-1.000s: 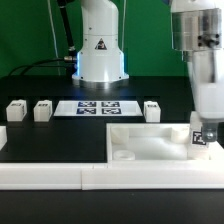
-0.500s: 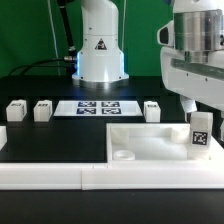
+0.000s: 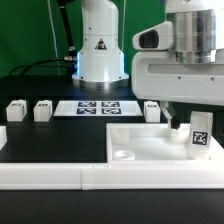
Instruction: Assemble square table
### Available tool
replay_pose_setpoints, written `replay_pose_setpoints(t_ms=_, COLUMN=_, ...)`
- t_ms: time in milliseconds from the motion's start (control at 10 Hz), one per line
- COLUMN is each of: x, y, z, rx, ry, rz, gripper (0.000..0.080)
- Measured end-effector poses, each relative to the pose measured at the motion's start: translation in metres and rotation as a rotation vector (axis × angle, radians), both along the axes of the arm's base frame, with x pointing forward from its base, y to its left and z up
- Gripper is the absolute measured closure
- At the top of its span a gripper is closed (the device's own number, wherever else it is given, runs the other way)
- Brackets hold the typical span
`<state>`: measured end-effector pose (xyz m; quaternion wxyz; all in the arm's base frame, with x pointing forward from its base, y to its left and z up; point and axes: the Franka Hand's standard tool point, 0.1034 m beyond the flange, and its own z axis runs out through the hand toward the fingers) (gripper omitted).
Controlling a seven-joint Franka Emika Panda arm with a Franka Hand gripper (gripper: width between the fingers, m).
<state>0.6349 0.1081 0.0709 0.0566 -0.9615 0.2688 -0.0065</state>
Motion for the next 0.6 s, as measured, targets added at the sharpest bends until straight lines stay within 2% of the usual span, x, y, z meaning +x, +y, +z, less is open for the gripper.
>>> replay_pose_setpoints(t_ms=200, x=0.003, y=0.0015, z=0.0013, rx=-0.008, ry=-0.031, rz=0.022, gripper=0.0151)
replay_pose_setpoints(t_ms=400, x=0.0031, y=0.0002, z=0.0008, rx=-0.008, ry=-0.03, rz=0.019, gripper=0.0408)
replay_pose_setpoints(t_ms=500, x=0.0026, y=0.0, z=0.0003, rx=-0.001, ry=-0.019, rz=-0.076, gripper=0.0408)
replay_pose_setpoints(t_ms=600, x=0.0027, y=-0.0017, z=0.0002, rx=0.003, ry=-0.011, rz=-0.147, gripper=0.0508)
